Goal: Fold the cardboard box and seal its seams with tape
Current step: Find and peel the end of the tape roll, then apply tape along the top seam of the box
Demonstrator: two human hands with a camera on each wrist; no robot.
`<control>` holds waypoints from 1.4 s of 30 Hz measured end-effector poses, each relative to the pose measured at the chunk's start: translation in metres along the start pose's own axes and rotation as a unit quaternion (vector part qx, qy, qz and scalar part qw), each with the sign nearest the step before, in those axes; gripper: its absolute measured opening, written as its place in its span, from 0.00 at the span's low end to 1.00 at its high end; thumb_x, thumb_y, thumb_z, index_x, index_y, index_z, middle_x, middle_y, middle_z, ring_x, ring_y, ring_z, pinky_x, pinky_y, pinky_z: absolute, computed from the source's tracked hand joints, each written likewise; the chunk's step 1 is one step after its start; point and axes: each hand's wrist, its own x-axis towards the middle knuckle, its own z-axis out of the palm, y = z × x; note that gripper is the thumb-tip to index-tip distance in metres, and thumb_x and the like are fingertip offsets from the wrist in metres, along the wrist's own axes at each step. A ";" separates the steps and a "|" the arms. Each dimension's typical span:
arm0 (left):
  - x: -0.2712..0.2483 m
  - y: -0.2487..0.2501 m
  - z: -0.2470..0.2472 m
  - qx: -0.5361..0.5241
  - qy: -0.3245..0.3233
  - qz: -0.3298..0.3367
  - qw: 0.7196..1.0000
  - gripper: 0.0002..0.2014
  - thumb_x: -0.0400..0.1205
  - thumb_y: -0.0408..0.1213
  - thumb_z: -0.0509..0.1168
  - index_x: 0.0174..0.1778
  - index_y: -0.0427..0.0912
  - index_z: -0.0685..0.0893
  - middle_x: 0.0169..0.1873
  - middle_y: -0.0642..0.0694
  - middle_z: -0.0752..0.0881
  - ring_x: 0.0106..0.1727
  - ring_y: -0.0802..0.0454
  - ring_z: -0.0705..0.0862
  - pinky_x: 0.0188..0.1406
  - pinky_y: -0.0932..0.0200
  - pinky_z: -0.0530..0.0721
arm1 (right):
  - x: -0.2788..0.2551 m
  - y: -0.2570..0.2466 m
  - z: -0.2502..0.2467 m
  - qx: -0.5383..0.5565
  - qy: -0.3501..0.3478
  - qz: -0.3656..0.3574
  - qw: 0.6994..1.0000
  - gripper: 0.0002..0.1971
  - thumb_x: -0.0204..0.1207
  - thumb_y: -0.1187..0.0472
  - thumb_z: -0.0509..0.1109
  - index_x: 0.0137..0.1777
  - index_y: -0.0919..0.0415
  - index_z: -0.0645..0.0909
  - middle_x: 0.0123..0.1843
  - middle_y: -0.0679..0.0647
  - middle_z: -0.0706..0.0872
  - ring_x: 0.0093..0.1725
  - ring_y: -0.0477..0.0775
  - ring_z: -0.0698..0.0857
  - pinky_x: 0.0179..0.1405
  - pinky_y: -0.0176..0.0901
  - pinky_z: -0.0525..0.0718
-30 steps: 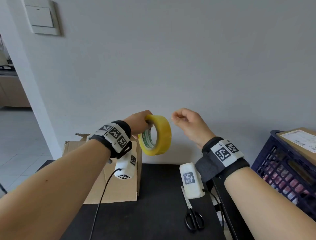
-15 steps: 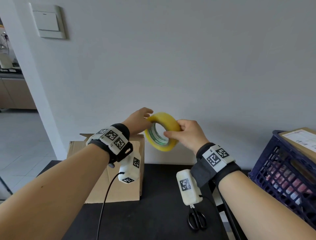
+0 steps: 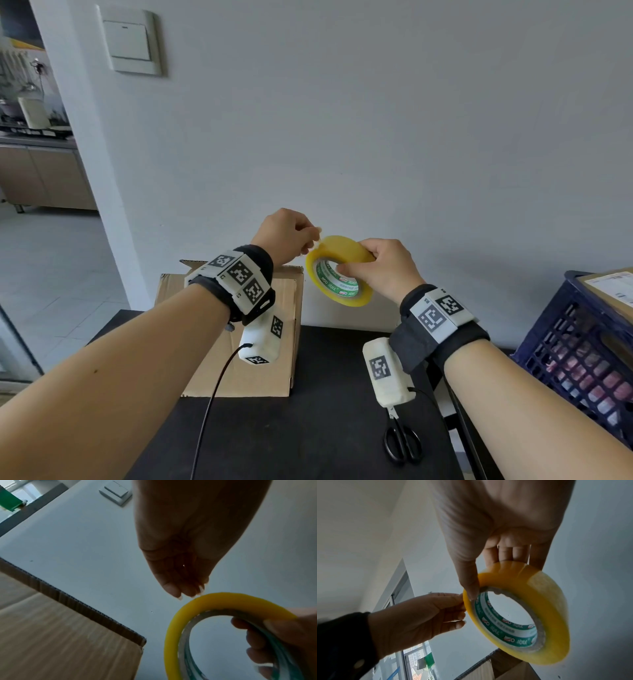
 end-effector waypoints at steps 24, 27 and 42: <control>-0.023 -0.137 -0.043 0.268 -0.079 -0.120 0.953 0.28 0.68 0.66 0.69 0.61 0.57 0.81 0.58 0.53 0.79 0.64 0.48 0.77 0.67 0.50 0.69 | 0.044 -0.017 0.056 0.175 0.090 0.055 0.979 0.20 0.77 0.45 0.67 0.52 0.64 0.79 0.48 0.57 0.88 0.50 0.57 0.86 0.55 0.53 0.83; -0.022 -0.142 -0.038 0.258 -0.060 -0.134 0.955 0.31 0.66 0.67 0.70 0.62 0.56 0.78 0.62 0.50 0.74 0.70 0.45 0.71 0.70 0.48 0.67 | 0.053 -0.014 0.080 0.231 0.080 0.118 0.962 0.21 0.80 0.42 0.61 0.47 0.61 0.81 0.48 0.58 0.90 0.52 0.60 0.87 0.60 0.60 0.82; -0.012 -0.191 -0.073 0.075 -0.087 -0.261 0.959 0.51 0.66 0.60 0.75 0.82 0.52 0.57 0.80 0.47 0.60 0.80 0.47 0.62 0.77 0.51 0.62 | 0.064 -0.006 0.160 0.386 0.069 0.239 0.888 0.17 0.82 0.41 0.56 0.54 0.51 0.78 0.52 0.54 0.87 0.60 0.58 0.84 0.67 0.61 0.79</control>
